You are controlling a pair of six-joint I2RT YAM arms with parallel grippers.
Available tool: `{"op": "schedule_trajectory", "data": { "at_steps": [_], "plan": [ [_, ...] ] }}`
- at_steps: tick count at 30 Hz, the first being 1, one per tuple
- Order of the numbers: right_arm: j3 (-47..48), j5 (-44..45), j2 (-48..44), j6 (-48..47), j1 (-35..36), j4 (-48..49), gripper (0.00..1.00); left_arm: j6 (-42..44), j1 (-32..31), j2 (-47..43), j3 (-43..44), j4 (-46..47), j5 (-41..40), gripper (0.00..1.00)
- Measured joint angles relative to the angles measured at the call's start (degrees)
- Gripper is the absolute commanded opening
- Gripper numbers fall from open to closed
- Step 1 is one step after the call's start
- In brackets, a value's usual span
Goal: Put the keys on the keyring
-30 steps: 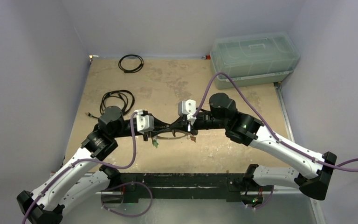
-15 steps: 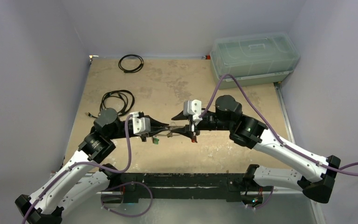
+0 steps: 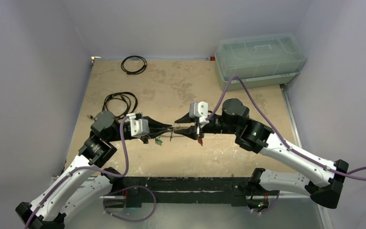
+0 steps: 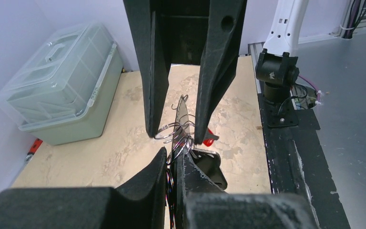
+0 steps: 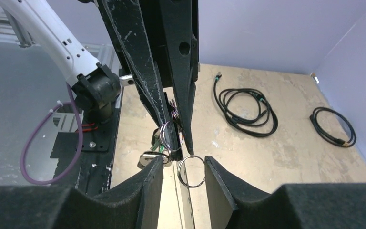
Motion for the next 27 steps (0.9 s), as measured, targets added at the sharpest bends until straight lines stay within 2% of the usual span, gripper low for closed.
{"op": "schedule_trajectory", "data": {
  "at_steps": [5,11,19,27],
  "plan": [
    [0.7,-1.0,2.4,-0.2,0.0,0.0,0.34,-0.6,0.0,0.4,0.0,0.2,0.4,0.0],
    [1.0,-1.3,2.5,-0.2,0.0,-0.1,0.45,-1.0,0.1,0.7,0.0,0.2,0.1,0.0],
    [1.0,0.4,0.3,-0.1,0.0,-0.3,0.5,-1.2,0.5,0.4,0.0,1.0,-0.4,0.0],
    [1.0,0.4,0.5,1.1,0.0,1.5,0.51,-1.3,0.9,0.4,0.0,1.6,-0.4,0.0]
  ]
}}
